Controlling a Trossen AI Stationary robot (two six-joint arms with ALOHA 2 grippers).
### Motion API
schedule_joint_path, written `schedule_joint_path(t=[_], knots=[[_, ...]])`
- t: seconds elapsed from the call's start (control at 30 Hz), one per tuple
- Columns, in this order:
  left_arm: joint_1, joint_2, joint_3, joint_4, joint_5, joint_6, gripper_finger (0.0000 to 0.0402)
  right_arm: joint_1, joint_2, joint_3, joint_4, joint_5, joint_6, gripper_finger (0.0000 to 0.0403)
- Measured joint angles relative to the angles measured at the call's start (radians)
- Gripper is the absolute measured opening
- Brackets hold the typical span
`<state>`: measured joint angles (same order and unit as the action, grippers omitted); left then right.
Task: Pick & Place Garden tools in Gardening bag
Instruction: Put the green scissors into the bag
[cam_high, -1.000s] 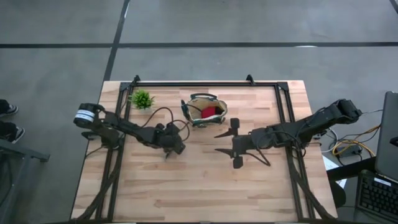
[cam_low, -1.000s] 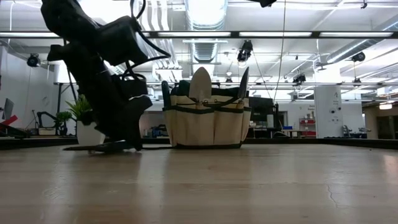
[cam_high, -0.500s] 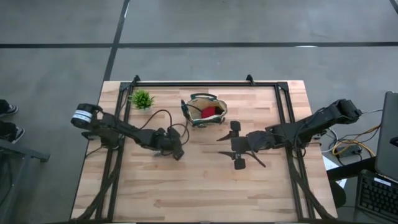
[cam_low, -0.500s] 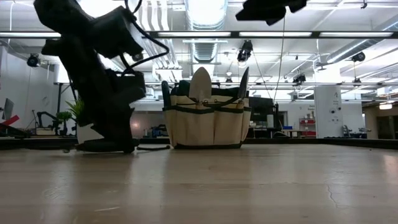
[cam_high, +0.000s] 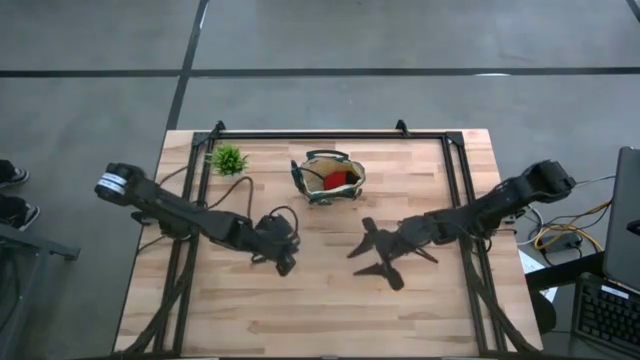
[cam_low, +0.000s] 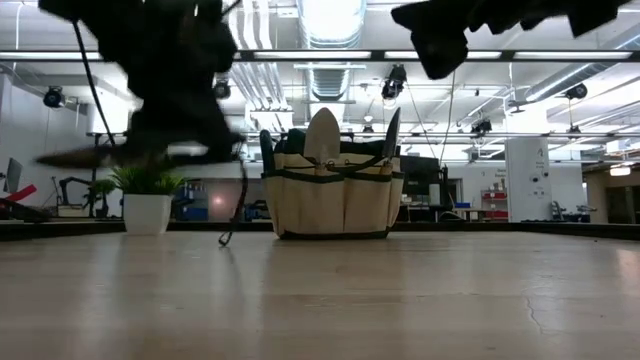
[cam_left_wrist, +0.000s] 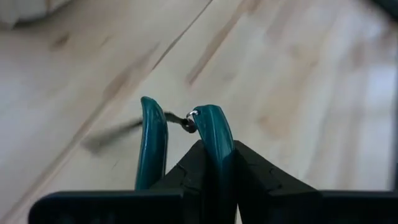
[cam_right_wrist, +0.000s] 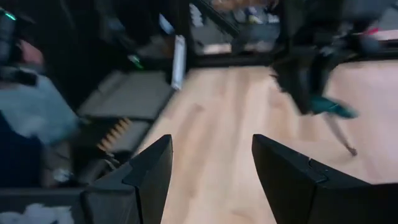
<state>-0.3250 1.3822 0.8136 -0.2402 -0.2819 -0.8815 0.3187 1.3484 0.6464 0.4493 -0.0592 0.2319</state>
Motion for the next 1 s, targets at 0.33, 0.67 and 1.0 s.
schedule_joint_path(t=[0.33, 0.67, 1.0], knots=[[-0.006, -0.08, 0.17, -0.002, 0.008, 0.134, 0.0052, 0.0, 0.247, -0.045, 0.441, -0.076, 0.257, 0.0215], [-0.006, -0.045, 0.319, -0.01, 0.004, 0.246, 0.0052, -0.001, 0.49, 0.074, 0.669, -0.081, 0.415, 0.0215], [-0.006, -0.036, 0.346, -0.026, 0.004, 0.249, 0.0053, -0.06, 0.675, 0.113, 1.107, -0.006, 0.543, 0.0215]])
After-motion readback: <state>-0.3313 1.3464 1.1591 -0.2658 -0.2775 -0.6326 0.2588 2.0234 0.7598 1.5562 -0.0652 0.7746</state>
